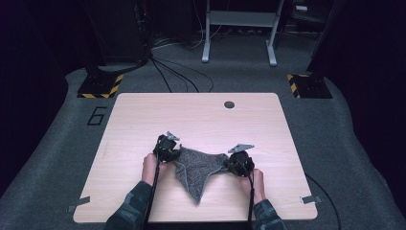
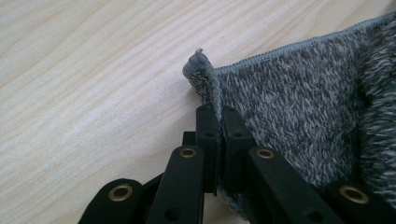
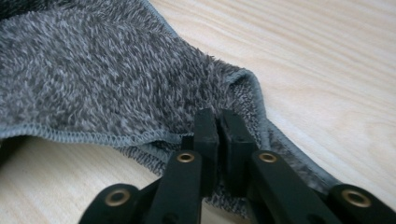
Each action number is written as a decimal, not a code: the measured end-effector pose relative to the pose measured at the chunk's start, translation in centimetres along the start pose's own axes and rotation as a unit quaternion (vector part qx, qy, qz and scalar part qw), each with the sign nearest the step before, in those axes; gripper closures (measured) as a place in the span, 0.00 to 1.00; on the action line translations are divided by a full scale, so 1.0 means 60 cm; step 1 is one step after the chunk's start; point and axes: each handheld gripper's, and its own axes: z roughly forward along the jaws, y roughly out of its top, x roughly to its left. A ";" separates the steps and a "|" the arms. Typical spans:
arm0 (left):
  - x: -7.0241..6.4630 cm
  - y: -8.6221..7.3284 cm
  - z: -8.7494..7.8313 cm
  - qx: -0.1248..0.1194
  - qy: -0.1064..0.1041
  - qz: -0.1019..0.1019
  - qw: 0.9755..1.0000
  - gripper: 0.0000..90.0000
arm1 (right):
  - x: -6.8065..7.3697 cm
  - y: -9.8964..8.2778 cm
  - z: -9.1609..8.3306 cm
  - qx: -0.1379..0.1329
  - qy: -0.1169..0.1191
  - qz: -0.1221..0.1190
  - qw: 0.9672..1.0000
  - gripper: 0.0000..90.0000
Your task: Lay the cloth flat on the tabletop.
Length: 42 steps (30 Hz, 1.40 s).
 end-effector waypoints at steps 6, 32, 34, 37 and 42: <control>0.000 -0.003 0.000 -0.007 0.002 -0.006 1.000 0.97 | 0.007 -0.007 -0.034 -0.018 -0.009 -0.007 1.000 0.98; 0.018 -0.004 -0.005 -0.014 -0.020 -0.044 0.999 0.42 | -0.048 -0.036 -0.079 -0.032 -0.014 0.055 0.998 0.56; 0.023 -0.004 -0.008 -0.020 -0.018 -0.048 0.998 0.40 | -0.058 -0.031 -0.059 -0.019 -0.022 0.056 0.998 0.56; 0.030 -0.002 -0.008 -0.020 -0.017 -0.047 0.999 0.37 | -0.067 -0.029 -0.042 -0.009 -0.022 0.065 0.998 0.54; 0.038 0.011 0.004 -0.021 -0.026 -0.053 0.998 0.32 | -0.076 -0.029 -0.029 0.002 -0.032 0.081 0.996 0.50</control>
